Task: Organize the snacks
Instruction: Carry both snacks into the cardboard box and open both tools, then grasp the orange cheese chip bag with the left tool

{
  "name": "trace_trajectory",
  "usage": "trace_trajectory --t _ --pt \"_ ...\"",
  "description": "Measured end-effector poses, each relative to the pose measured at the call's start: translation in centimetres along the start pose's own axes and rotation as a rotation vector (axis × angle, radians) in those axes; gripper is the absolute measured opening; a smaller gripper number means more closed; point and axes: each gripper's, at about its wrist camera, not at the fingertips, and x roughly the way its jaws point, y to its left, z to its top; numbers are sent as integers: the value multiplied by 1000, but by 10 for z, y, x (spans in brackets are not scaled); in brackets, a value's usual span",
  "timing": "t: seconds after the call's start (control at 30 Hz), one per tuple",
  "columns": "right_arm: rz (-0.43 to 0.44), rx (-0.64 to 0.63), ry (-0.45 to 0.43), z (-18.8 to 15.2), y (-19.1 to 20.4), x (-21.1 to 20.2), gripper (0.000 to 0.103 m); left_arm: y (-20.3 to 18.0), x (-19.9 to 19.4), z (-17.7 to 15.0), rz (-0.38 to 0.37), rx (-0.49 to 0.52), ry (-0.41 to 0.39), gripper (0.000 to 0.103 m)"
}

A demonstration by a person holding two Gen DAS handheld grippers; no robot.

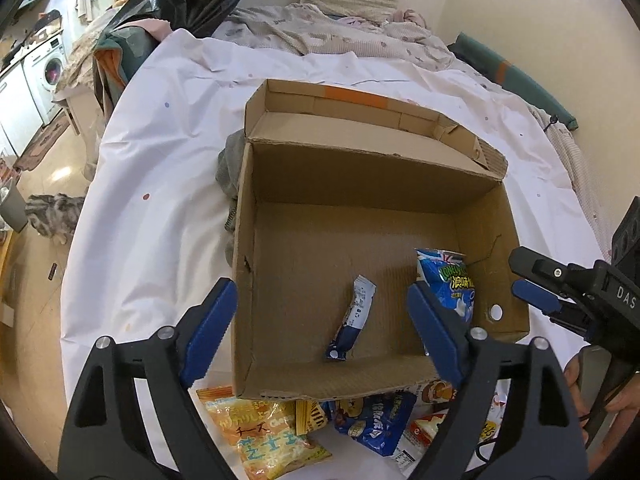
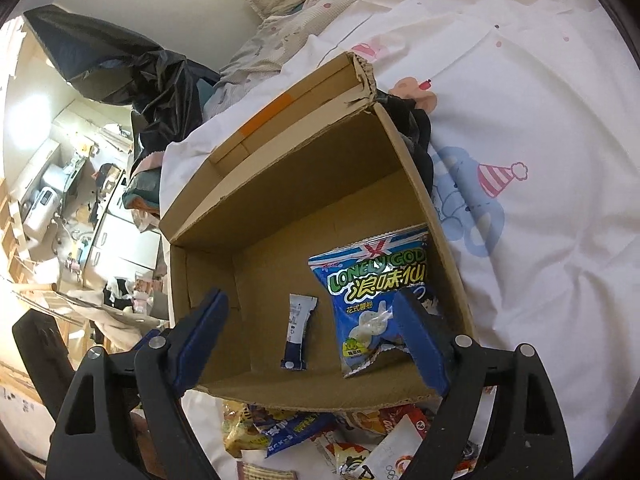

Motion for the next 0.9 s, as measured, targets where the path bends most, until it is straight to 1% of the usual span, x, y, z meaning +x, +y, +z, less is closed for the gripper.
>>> trace_trajectory --t 0.13,0.33,0.47,0.6,0.7,0.77,0.8,0.9 --pt "3 1 -6 1 2 -3 87 3 -7 0 2 0 -25 85" --pt "8 -14 -29 -1 5 -14 87 12 -25 -3 -1 3 -100 85" --pt "11 -17 -32 -6 4 -22 87 15 -34 -5 33 18 -128 85" --pt "-2 -42 -38 -13 6 -34 87 21 -42 -10 33 0 -127 85" --pt "-10 -53 -42 -19 6 -43 87 25 -47 -15 56 -8 -123 86" --pt "-17 -56 -48 -23 6 -49 87 29 -49 -19 79 -19 -124 96" --pt "-25 -57 -52 -25 4 -53 87 31 -51 -21 87 -26 -123 97" --pt "-39 -40 -55 -31 -2 -59 87 37 -54 -28 77 -49 -110 97"
